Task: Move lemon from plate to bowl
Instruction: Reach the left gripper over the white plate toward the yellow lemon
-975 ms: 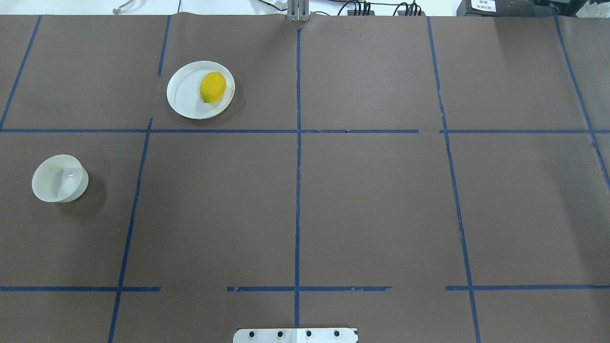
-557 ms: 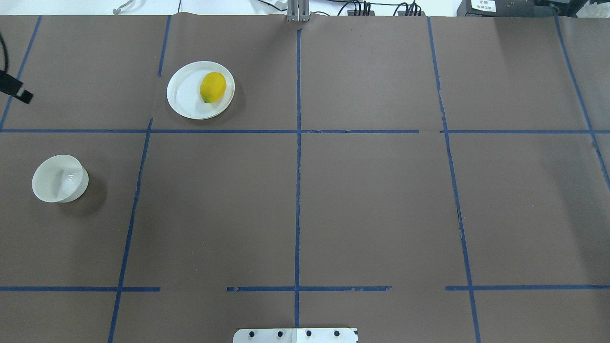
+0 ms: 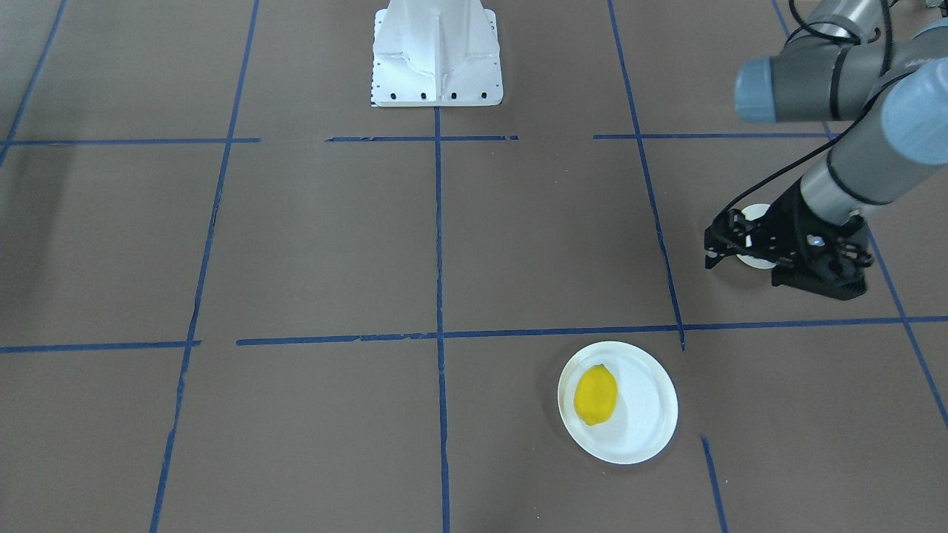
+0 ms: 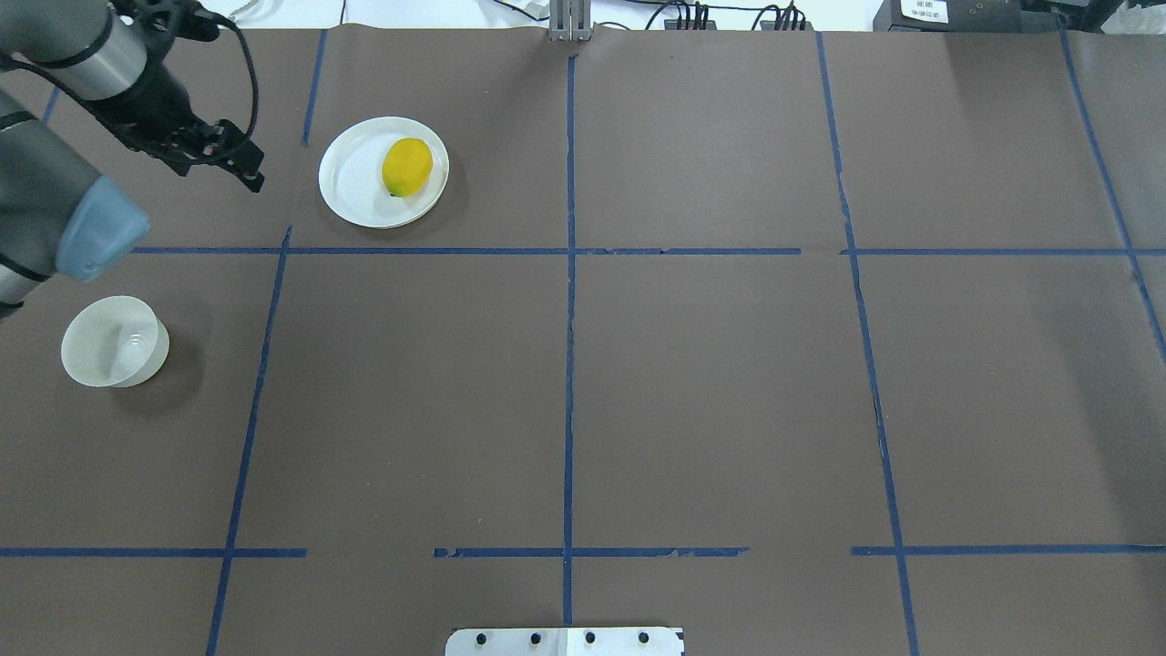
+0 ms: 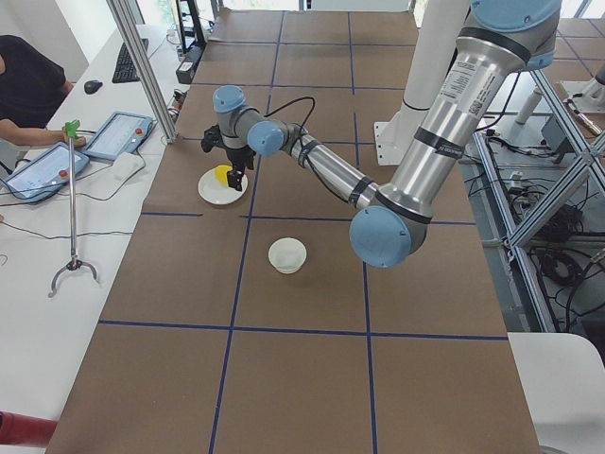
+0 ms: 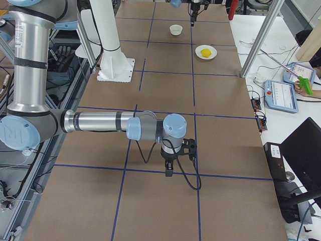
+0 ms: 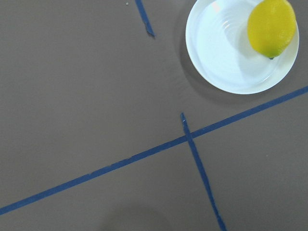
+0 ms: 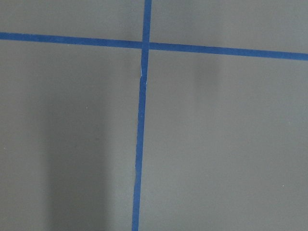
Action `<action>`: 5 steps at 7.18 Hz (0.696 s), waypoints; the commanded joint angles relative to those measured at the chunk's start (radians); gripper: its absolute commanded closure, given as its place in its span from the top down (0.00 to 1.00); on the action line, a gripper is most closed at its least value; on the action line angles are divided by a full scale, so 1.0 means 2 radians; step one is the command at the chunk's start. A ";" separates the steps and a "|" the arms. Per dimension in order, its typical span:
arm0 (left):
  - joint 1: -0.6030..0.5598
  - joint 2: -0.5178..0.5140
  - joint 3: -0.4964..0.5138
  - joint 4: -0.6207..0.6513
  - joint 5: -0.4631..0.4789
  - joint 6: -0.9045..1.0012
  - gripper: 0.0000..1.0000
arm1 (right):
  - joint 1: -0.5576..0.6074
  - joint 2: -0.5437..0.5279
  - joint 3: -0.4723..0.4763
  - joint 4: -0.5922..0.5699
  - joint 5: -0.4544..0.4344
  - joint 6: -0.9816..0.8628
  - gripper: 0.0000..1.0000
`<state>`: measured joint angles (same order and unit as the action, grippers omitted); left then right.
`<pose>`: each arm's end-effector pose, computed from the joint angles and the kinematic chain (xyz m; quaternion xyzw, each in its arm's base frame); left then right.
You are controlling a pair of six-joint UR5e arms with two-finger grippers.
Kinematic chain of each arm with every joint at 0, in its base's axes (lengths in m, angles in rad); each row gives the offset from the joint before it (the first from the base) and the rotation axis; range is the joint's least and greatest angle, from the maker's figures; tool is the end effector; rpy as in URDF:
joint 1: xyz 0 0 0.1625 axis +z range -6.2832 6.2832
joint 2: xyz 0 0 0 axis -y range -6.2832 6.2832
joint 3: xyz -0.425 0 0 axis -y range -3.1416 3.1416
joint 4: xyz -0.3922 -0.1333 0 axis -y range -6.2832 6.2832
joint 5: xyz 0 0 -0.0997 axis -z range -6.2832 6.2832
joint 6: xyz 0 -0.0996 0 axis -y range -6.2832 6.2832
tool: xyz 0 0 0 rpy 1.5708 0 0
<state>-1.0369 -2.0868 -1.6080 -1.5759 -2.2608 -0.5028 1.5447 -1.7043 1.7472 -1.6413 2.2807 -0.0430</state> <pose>0.2801 -0.6112 0.3384 0.0642 0.4109 0.1072 0.9031 0.0571 -0.4345 0.6452 -0.0100 -0.3476 -0.0276 0.9372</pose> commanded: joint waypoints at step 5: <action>0.046 -0.202 0.333 -0.167 0.023 -0.133 1.00 | 0.000 -0.001 0.000 0.000 -0.001 0.000 1.00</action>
<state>-0.9674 -2.4322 -1.0530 -1.8403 -2.2399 -0.7200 1.5447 -1.7045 1.7472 -1.6414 2.2808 -0.0430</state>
